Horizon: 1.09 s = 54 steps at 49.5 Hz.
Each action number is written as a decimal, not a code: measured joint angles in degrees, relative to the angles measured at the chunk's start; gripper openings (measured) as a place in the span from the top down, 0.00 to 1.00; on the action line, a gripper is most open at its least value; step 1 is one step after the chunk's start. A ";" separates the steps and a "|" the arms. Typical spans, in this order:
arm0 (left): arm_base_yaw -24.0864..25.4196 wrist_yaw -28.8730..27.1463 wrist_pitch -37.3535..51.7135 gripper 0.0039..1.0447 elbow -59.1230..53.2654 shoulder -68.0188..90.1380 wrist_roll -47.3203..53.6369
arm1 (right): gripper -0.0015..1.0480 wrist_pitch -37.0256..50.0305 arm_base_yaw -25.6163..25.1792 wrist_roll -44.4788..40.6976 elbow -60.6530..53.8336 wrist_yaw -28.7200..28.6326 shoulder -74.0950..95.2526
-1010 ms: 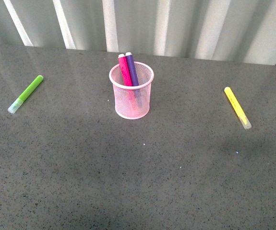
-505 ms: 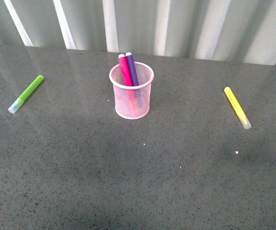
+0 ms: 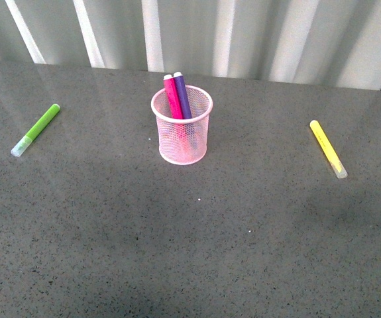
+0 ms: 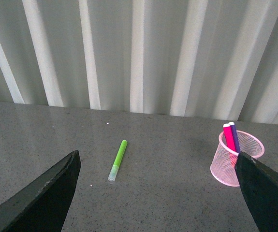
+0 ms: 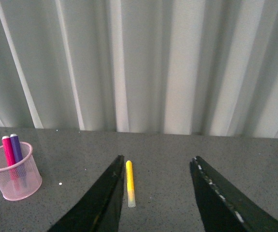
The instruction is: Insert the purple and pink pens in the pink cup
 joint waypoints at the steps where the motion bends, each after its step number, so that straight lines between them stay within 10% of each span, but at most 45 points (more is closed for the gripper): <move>1: 0.00 0.00 0.00 0.06 0.00 0.00 0.00 | 0.54 0.00 0.00 -0.02 0.00 0.00 0.00; 16: 0.00 0.00 0.00 0.06 0.02 0.00 0.00 | 0.05 0.00 0.00 0.09 0.00 0.00 0.00; 54: 0.00 0.00 0.00 0.06 0.00 0.00 0.00 | 0.07 0.00 0.00 0.35 0.00 0.00 0.00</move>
